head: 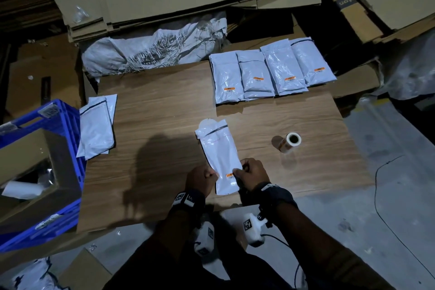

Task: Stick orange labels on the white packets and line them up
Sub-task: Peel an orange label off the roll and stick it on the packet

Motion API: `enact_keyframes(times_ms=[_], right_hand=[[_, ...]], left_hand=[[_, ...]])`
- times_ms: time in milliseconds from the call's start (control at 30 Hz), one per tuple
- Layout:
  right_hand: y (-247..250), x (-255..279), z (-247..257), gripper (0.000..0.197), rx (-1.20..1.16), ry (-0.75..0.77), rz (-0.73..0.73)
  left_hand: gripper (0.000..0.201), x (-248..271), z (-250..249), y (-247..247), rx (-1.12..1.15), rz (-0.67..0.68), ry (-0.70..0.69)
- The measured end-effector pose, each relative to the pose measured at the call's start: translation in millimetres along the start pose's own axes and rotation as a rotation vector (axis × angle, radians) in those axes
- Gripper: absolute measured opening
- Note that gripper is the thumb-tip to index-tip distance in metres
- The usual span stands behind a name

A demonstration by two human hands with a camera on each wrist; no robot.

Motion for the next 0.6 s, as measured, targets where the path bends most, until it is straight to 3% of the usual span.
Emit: enact_keyframes(times_ms=[100, 233, 500, 600], right_hand=[[-8.4, -11.8, -11.8, 0.033, -0.018, -0.022, 0.018], [6.3, 13.5, 21.2, 0.030, -0.117, -0.008, 0.047], [27.2, 13.6, 69.0, 0.033, -0.095, 0.035, -0.014], [36.3, 9.4, 96.4, 0.035, -0.172, 0.050, -0.045]], left_hand=[[0.015, 3.8, -1.3, 2.9, 0.049, 0.038, 0.036], [0.013, 5.2, -8.7, 5.3, 0.045, 0.101, 0.048], [0.022, -7.5, -22.0, 36.5, 0.242, 0.122, -0.028], [0.036, -20.0, -36.9, 63.7, 0.353, 0.106, -0.074]])
Point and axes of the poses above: each hand's wrist, its own x-axis away from the middle knuckle, its own y-axis out of the back of the hand, z = x × y, the point moved 4 cm from there along -x, towards the middle knuckle, and after that the axes turned 11 degrees about x, right-handed, at the moved point
